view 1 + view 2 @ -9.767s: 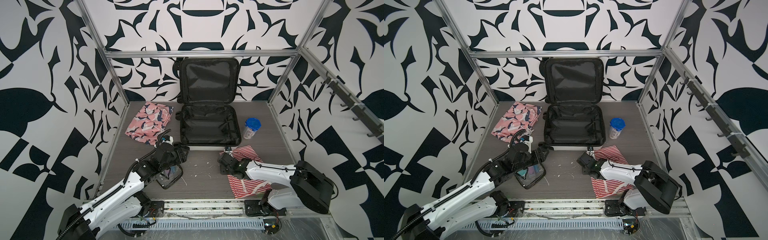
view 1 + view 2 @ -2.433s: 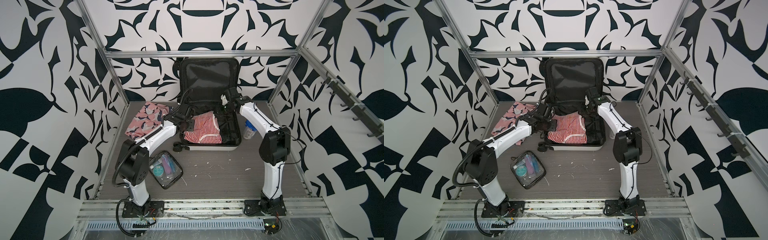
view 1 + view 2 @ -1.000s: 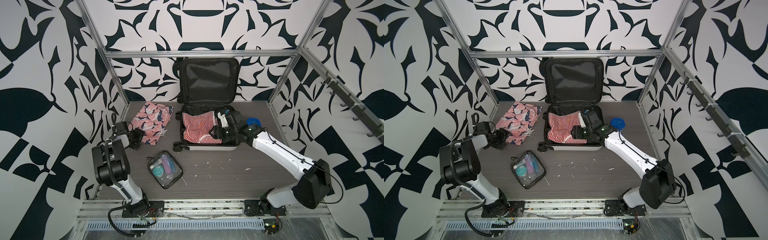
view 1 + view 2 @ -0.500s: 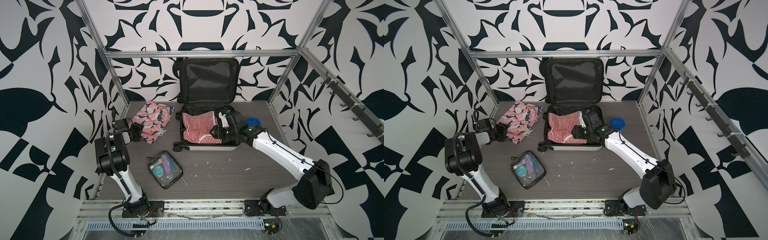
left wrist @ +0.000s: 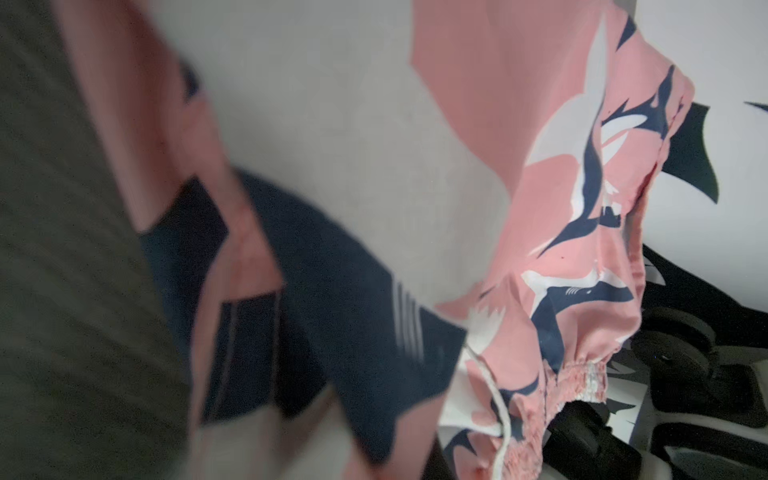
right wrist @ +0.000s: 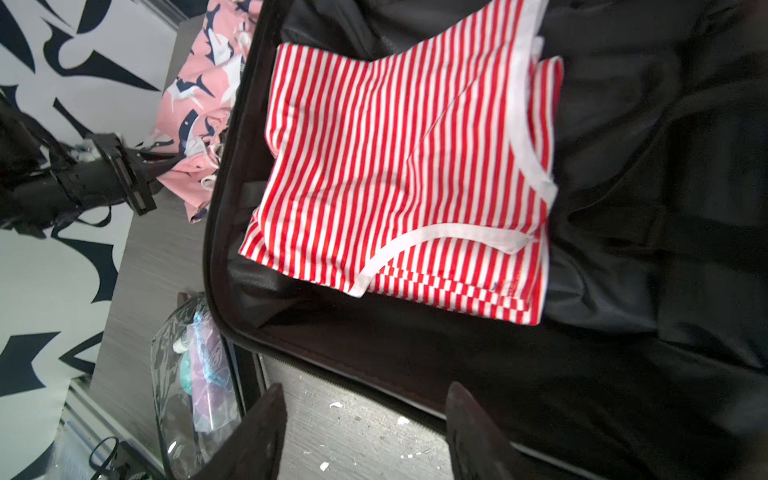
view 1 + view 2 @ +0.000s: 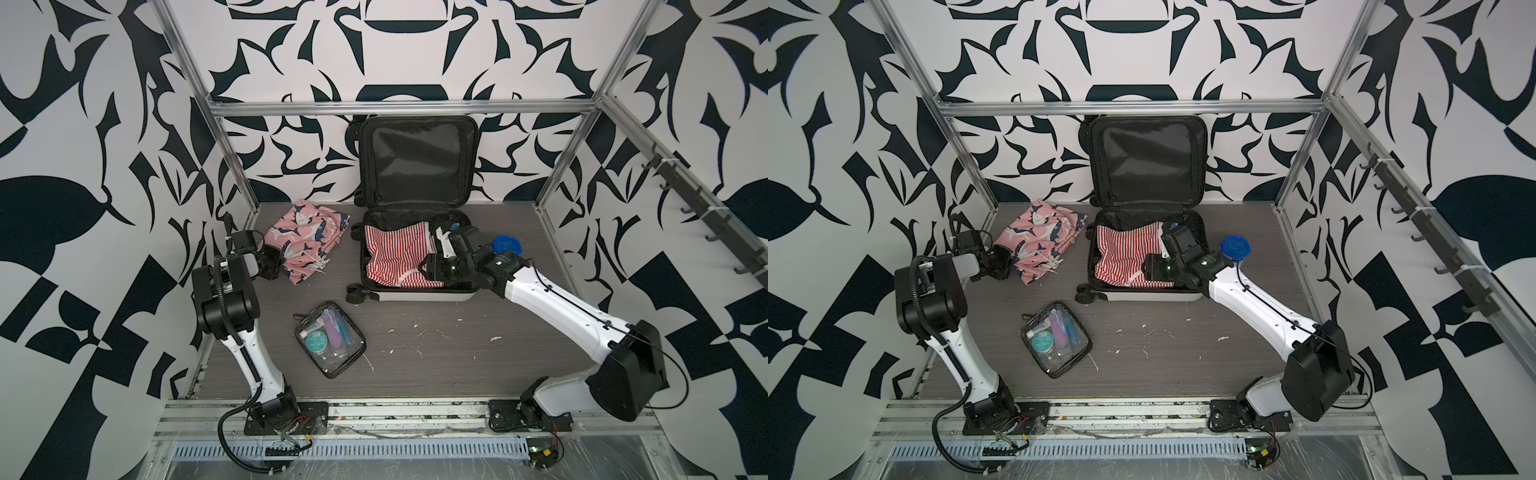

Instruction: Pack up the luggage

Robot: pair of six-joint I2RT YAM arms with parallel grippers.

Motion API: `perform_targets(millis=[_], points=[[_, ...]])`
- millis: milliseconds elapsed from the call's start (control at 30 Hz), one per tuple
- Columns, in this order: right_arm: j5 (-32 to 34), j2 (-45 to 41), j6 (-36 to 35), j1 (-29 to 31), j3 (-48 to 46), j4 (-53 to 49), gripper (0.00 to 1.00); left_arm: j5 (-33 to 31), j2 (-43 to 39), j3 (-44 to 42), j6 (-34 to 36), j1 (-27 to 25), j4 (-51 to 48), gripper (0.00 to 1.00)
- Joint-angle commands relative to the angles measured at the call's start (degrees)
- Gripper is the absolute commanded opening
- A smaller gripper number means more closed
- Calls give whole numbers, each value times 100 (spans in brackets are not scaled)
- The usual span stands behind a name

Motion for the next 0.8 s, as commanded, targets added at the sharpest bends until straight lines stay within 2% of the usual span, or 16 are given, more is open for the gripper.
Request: perform_targets(millis=[0,300,467,767], points=[[39,161,-29,322,420,122,64,-184,-500,138,398,11,-838,0],[-5,1393,-11,1258,1639,278,65,-763,-1603,524,1395,17,-2070,0],[-84,2422,92,1678,2754,304,65,-967,-2018,643,1753,35,-2479,0],[-292,3920,256,2014,4489,94,65,-935,-2083,801,2073,103,-2863,0]])
